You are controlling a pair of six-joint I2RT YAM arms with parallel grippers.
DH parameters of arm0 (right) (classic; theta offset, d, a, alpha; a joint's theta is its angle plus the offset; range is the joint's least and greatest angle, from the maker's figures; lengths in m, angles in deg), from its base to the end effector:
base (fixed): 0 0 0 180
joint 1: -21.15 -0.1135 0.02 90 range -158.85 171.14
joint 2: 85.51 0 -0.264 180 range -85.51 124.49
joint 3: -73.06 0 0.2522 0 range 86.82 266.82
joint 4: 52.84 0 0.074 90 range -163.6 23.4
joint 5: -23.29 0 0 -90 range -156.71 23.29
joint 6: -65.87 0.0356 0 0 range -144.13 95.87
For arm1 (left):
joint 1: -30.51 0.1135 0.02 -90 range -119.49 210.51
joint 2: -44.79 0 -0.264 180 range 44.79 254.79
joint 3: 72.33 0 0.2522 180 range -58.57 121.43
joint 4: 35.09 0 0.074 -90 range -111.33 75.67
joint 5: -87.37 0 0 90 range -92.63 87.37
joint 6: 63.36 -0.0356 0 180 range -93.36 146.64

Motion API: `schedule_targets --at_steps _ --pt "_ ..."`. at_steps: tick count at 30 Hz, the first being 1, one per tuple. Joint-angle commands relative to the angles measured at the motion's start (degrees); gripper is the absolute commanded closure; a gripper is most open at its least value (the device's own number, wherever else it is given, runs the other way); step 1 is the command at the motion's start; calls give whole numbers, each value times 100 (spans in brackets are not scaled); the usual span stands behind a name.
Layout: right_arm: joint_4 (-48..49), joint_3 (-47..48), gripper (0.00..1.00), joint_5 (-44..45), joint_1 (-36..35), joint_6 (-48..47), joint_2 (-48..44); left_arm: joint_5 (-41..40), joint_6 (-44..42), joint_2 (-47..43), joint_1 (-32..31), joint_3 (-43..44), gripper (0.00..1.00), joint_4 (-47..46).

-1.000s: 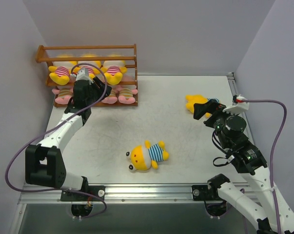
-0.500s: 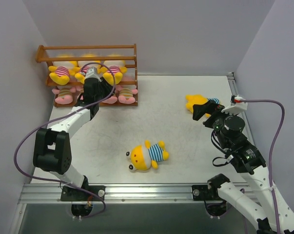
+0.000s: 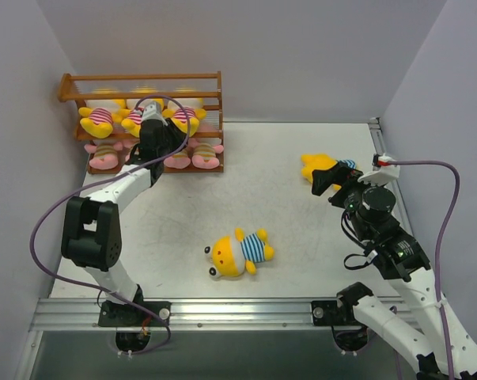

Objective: Place and organize the stuffed toys onto the shelf
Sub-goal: Place the stuffed toy onto shelf

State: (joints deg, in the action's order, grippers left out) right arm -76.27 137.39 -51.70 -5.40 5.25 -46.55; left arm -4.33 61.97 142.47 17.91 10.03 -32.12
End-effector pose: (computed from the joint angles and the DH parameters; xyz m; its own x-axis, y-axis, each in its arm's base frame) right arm 0.1391 0.0592 0.3912 -0.0718 0.4938 -0.8666 -0.1893 0.8463 0.4980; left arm 0.3931 -0.0868 0.2741 -0.3601 -0.5118 -0.7800 -0.0216 0.8404 -0.5415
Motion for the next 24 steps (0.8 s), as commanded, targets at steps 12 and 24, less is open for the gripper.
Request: schedule_targets --at_steps 12,24 --pt "246 -3 1 82 53 -91 59 72 26 198 -67 549 62 -266" --pt "167 23 1 73 53 -126 -20 55 343 -671 -67 -117 47 -30"
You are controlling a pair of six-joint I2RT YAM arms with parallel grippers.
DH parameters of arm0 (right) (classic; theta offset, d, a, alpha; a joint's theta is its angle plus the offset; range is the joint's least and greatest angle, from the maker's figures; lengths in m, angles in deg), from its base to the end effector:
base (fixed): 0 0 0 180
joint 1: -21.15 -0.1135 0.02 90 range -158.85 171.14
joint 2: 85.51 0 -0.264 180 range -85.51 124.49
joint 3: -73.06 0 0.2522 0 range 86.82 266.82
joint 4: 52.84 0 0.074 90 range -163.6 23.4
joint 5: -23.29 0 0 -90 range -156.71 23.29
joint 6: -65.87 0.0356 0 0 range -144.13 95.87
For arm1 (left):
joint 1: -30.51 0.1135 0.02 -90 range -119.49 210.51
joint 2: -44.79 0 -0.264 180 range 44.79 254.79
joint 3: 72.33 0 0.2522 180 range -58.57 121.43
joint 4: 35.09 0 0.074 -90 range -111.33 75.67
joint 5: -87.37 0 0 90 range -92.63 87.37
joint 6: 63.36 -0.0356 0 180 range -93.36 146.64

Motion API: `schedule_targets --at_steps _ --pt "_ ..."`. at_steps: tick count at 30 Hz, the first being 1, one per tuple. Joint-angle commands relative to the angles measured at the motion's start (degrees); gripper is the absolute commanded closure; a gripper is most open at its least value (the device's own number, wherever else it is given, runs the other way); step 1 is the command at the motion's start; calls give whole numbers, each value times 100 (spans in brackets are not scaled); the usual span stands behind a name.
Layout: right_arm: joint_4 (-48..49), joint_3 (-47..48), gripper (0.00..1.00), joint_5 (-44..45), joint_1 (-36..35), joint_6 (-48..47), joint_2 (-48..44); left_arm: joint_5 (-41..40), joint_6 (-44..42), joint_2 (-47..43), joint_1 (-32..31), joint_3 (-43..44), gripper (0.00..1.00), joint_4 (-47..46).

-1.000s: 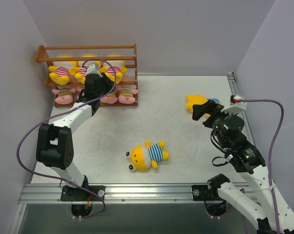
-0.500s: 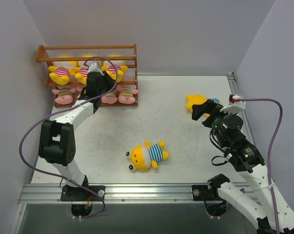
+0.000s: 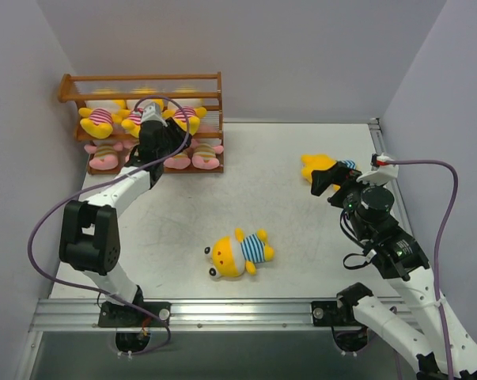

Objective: Place and organize the stuffed toys onto the shelf
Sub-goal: Place the stuffed toy onto shelf, then grab a stuffed toy with the right arm

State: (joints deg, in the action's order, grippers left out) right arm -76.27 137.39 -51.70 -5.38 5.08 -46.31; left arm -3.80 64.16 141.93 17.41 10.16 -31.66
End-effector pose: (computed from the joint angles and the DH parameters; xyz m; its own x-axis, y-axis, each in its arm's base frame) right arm 0.1402 0.0597 0.3907 -0.0743 0.4897 -0.8687 -0.1874 0.8487 0.4945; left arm 0.3907 -0.0902 0.2777 -0.3662 -0.5400 -0.7578 -0.0194 0.8187 -0.5739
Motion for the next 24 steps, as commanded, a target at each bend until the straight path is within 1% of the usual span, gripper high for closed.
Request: schedule_targets --at_steps 1,7,9,11,13,14,16,18,20,21,23,24 --pt "159 23 1 81 51 -109 -61 -23 124 -731 1 -175 43 -22" --pt "53 50 1 73 51 -196 -105 117 -24 -1671 229 -290 29 715" --pt "-17 102 1 64 51 -214 -123 397 -165 -1979 422 -168 24 1285" --pt "-52 111 1 64 51 -275 -141 477 -411 -2259 659 35 21 1812" --pt "-96 138 1 64 59 -293 -149 617 -587 -2462 852 70 20 2051" --pt "-105 129 1 64 51 -302 -158 670 -622 -2681 1071 44 18 2218" --pt "-131 129 1 20 51 -311 -150 880 -728 -2893 1274 -8 13 2385" --pt "-140 138 1 -32 51 -337 -141 1030 -772 -3148 1800 -114 12 2632" --pt "-149 129 2 -103 51 -363 -123 1372 -790 -3358 2187 -228 11 2737" --pt "-175 138 2 -120 51 -390 -106 1504 -772 -3429 2581 -376 11 2755" --pt "-184 138 2 -182 51 -425 -62 1751 -755 -3622 2882 -518 11 2825" --pt "-219 155 2 -200 51 -451 -62 1717 -763 -3693 2997 -666 11 2843"
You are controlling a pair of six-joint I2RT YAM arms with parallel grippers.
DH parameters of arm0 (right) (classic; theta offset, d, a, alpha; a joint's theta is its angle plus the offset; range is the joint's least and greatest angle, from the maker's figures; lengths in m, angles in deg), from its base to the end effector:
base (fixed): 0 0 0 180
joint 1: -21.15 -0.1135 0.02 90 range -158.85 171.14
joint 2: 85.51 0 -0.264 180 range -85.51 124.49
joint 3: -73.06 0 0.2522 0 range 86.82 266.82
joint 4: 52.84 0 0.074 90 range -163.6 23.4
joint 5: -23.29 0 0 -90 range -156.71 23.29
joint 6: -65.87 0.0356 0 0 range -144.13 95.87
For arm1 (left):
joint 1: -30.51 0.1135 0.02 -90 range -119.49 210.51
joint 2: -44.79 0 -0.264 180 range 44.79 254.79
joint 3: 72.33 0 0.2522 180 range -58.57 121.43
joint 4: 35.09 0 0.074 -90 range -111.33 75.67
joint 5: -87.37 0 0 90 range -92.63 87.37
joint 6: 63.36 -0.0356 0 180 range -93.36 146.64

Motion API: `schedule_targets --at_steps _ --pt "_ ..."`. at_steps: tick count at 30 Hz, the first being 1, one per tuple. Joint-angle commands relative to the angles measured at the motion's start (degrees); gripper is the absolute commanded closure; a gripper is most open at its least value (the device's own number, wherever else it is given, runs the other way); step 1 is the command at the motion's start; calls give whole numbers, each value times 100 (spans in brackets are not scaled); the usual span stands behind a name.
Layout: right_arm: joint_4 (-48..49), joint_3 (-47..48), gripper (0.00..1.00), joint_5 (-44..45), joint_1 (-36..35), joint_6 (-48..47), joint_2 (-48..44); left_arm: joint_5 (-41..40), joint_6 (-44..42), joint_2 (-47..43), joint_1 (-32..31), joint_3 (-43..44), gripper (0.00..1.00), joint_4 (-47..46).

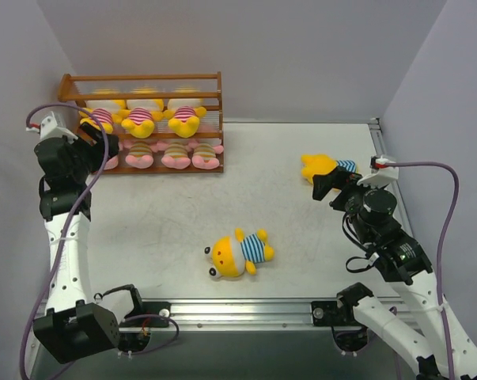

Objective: Place and organize the stuffed toys onto the shelf
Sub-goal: Grab a stuffed toy with the right arm

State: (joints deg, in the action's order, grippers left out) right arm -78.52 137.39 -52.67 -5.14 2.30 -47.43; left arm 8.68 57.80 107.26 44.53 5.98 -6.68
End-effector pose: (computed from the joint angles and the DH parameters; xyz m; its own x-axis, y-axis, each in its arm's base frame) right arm 0.1355 0.0573 0.3889 -0.0865 0.4389 -0.8944 -0.1940 0.8731 0.4472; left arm 0.2412 0.0530 0.3927 -0.1539 -0.5614 -0.8131 -0.1536 0.8265 -0.5416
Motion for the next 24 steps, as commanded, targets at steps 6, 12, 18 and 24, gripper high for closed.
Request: schedule_targets --at_steps 6,12,18,24 --pt "-152 252 2 -288 27 -288 225 591 -136 -403 505 -698 11 353" --pt "-416 331 3 -385 27 -385 463 347 -636 -596 216 -567 9 986" --pt "-618 322 2 -648 18 -376 735 -278 -1234 -895 -723 -303 7 1707" --pt "-618 -29 2 -1245 -26 -236 990 -542 -1411 -1299 -1217 -311 4 2173"
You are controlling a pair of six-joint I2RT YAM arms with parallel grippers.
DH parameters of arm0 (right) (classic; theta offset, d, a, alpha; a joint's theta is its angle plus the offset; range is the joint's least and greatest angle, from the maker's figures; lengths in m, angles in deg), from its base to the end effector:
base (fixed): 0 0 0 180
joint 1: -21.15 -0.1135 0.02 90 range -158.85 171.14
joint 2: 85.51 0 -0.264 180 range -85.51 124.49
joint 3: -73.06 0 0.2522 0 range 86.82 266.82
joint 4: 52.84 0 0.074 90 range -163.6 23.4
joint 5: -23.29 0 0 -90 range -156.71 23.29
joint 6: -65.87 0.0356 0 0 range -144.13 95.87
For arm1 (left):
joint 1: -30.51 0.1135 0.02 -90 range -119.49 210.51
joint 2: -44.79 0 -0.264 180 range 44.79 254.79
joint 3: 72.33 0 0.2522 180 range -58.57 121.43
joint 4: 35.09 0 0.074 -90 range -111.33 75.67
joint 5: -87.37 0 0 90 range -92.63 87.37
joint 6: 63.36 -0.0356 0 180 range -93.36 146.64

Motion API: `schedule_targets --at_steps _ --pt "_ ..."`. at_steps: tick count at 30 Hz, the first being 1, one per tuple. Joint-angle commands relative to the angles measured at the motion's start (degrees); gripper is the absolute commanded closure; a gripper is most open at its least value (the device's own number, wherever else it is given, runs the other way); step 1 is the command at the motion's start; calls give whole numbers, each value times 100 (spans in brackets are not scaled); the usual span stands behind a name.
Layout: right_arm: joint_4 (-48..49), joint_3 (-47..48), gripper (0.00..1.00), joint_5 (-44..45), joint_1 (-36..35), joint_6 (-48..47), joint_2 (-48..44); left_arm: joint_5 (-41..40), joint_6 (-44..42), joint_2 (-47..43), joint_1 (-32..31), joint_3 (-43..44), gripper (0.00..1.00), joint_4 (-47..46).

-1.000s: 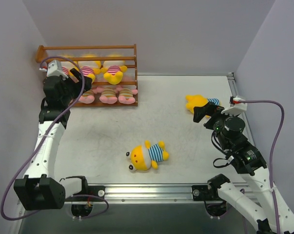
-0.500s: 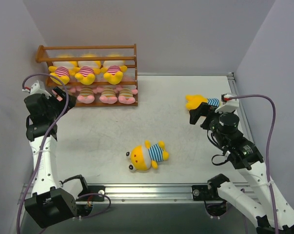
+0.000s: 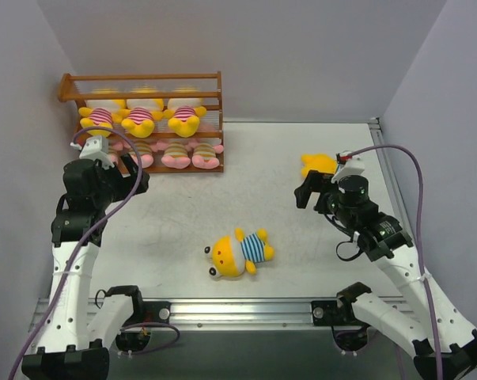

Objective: Place and organize the stuffed toys onto the shelf
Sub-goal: Grab a stuffed toy with the right arm

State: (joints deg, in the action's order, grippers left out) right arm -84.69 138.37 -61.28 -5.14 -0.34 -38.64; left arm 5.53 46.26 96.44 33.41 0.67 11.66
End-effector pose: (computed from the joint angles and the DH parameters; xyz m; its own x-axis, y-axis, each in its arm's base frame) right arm 0.1676 0.0790 0.3606 -0.3348 0.2825 -0.8989 -0.2441 0.8954 0.3723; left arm 0.1898 0.0046 0.3655 -0.4297 -0.3546 -0.8304 -0.0704 0.9300 -0.3607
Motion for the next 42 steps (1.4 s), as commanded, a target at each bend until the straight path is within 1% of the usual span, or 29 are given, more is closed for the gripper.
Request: schedule_targets --at_steps 1,5,6,9,13,17,20,24,26,30,33,36,37,39,40,42 --pt "50 -189 2 -446 -52 81 129 -210 -257 -296 -166 158 4 409" --pt "489 -679 2 -946 -228 380 243 -184 -257 -463 -246 -281 4 392" --pt "560 -768 1 -1017 -272 450 313 -157 -248 -481 -411 -438 4 375" --pt "771 -988 1 -1184 -430 653 533 -113 -274 -534 -474 -642 4 322" --pt "1070 -1155 1 -1272 -737 785 832 -43 -336 -674 -606 -940 4 252" --pt "1473 -1270 1 -1273 -1281 1004 1271 54 -274 -701 -685 -1134 4 93" --pt "1728 -1305 1 -1194 -1606 1145 1701 54 -274 -657 -720 -1090 4 32" --pt "2125 -1341 1 -1132 -1923 1338 2000 98 -257 -683 -729 -1125 4 -12" --pt "2213 -1332 1 -1097 -1959 1339 2115 28 -274 -719 -747 -1125 4 14" --pt "2046 -1183 2 -825 -2021 1286 2440 1 -301 -727 -773 -1134 4 6" --pt "1670 -1007 2 -579 -2047 1102 2537 62 -301 -719 -808 -1143 4 -12" --pt "1151 -648 2 -332 -2047 629 2502 62 -309 -727 -835 -1152 4 -30" --pt "888 -542 2 -324 -2047 314 2467 71 -309 -719 -835 -1152 4 -38" --pt "563 -183 2 -341 -2056 -22 2450 80 -309 -727 -834 -1161 4 -39" --pt "474 -76 2 -376 -2056 -319 2458 71 -309 -736 -835 -1152 4 -30" --pt "263 274 2 -490 -2074 -585 2511 54 -309 -745 -835 -1152 4 -38"
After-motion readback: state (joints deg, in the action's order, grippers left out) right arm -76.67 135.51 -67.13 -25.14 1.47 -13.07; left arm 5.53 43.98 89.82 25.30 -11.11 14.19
